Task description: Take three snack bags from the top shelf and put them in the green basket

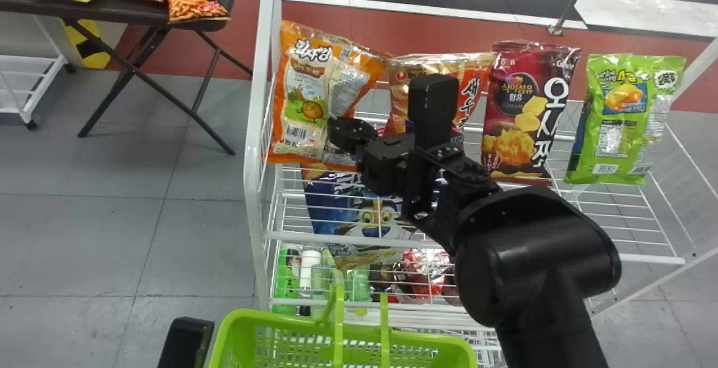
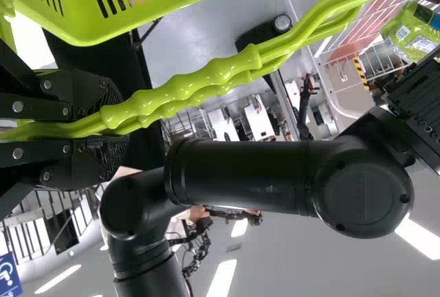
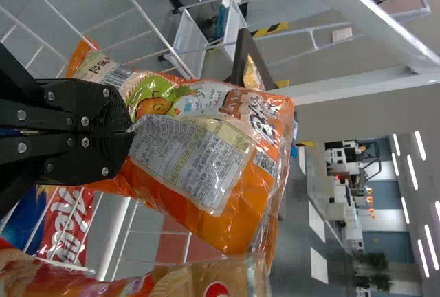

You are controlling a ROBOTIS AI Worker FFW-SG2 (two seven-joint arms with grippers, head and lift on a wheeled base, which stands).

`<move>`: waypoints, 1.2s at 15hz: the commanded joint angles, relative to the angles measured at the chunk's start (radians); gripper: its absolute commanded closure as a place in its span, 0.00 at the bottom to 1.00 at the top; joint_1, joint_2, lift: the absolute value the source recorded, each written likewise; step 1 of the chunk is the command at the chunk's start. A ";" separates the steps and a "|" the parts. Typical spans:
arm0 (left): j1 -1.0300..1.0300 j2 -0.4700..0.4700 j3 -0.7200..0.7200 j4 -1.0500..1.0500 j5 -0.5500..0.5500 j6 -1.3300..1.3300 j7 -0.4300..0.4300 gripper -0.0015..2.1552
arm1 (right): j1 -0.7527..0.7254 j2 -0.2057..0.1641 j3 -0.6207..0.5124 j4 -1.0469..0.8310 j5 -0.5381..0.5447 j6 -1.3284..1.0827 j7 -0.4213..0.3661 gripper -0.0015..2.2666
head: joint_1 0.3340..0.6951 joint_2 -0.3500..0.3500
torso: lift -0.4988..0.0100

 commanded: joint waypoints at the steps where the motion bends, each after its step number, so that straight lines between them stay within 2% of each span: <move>1: 0.001 0.000 -0.008 -0.003 -0.001 0.003 0.006 0.49 | 0.031 -0.003 -0.006 -0.039 -0.002 -0.048 -0.001 0.90 | 1.00 0.30 | 0.92; 6: 0.001 0.000 -0.040 -0.014 -0.013 0.006 0.031 0.49 | 0.117 -0.031 -0.054 -0.164 -0.055 -0.060 0.016 0.90 | 1.00 0.24 | 0.92; 9: -0.001 0.000 -0.051 -0.017 -0.018 0.006 0.035 0.49 | 0.244 -0.034 -0.080 -0.296 -0.020 -0.073 0.013 0.90 | 1.00 0.19 | 0.92; 12: -0.004 0.000 -0.049 -0.014 -0.021 0.006 0.035 0.49 | 0.413 -0.034 -0.177 -0.450 -0.016 -0.079 0.018 0.90 | 1.00 0.13 | 0.92; 13: -0.007 -0.002 -0.049 -0.012 -0.022 0.006 0.038 0.49 | 0.482 -0.032 -0.226 -0.493 -0.026 -0.122 0.039 0.90 | 1.00 0.05 | 0.92; 14: -0.007 0.000 -0.046 -0.014 -0.022 0.006 0.041 0.49 | 0.537 -0.032 -0.269 -0.537 -0.035 -0.128 0.051 0.90 | 1.00 0.00 | 0.92; 16: -0.009 -0.003 -0.043 -0.014 -0.022 0.000 0.055 0.49 | 0.637 -0.014 -0.347 -0.625 -0.046 -0.122 0.090 0.90 | 1.00 0.00 | 0.92; 18: -0.002 -0.006 -0.037 -0.014 -0.019 -0.046 0.074 0.49 | 0.691 -0.008 -0.424 -0.700 -0.068 0.007 0.143 0.90 | 1.00 0.00 | 0.92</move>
